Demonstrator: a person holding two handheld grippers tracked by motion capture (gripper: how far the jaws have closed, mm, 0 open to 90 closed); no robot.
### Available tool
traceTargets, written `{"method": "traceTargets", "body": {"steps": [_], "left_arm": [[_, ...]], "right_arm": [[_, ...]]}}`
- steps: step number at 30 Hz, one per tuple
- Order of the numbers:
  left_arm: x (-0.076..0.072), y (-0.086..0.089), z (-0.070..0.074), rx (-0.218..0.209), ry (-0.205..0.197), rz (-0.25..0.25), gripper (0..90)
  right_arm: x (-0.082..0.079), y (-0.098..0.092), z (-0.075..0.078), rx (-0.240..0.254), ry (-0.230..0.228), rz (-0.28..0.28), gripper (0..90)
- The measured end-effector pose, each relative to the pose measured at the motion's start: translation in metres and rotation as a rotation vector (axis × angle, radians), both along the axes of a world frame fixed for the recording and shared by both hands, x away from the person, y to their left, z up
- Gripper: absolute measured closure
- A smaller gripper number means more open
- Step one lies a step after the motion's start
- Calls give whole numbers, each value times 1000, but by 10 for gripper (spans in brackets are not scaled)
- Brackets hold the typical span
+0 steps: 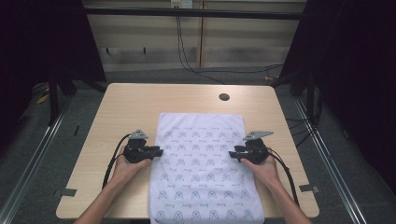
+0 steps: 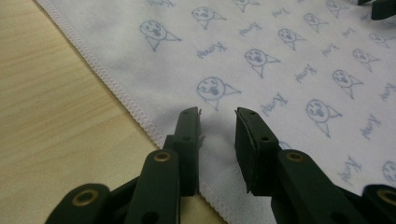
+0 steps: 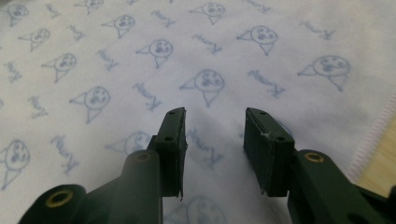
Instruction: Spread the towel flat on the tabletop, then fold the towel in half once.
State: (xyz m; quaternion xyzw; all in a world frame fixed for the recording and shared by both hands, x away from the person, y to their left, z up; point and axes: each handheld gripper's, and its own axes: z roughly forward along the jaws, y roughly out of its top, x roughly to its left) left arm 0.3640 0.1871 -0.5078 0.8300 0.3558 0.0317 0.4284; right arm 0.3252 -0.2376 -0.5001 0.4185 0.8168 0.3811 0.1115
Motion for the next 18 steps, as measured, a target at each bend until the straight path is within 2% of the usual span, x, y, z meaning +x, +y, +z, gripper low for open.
{"method": "traceTargets", "body": {"steps": [1,2,3,4,5,7,8,9,11,14,16,18], "left_arm": [[0,1,0,0,3,7,663],[-2,0,1,16,-32,34,662],[-2,-1,2,14,-44,32,649],[0,0,4,-24,-26,25,645],[3,0,5,-39,-7,16,639],[6,-3,7,6,-44,33,644],[7,-4,6,14,-42,31,655],[8,-6,3,42,-33,21,666],[6,-9,3,79,-61,9,700],[10,-4,1,38,-29,3,722],[10,-4,0,46,-42,4,786],[9,-5,1,63,-48,7,784]], "right_arm": [[1,3,-1,-31,4,-2,592],[1,4,-2,-42,0,-6,589],[1,4,-2,-38,2,-3,584],[1,3,-1,-40,-4,-1,580],[0,2,0,-44,-13,-5,581],[1,-1,0,-16,-15,-11,582],[1,-2,1,-33,-11,-20,582],[2,-4,1,-31,-12,-20,581],[2,-5,2,-25,-11,-25,574],[3,-9,5,-16,-30,-31,560],[9,-13,5,-19,-37,-68,544],[16,-16,3,-23,-28,-74,545]]}}
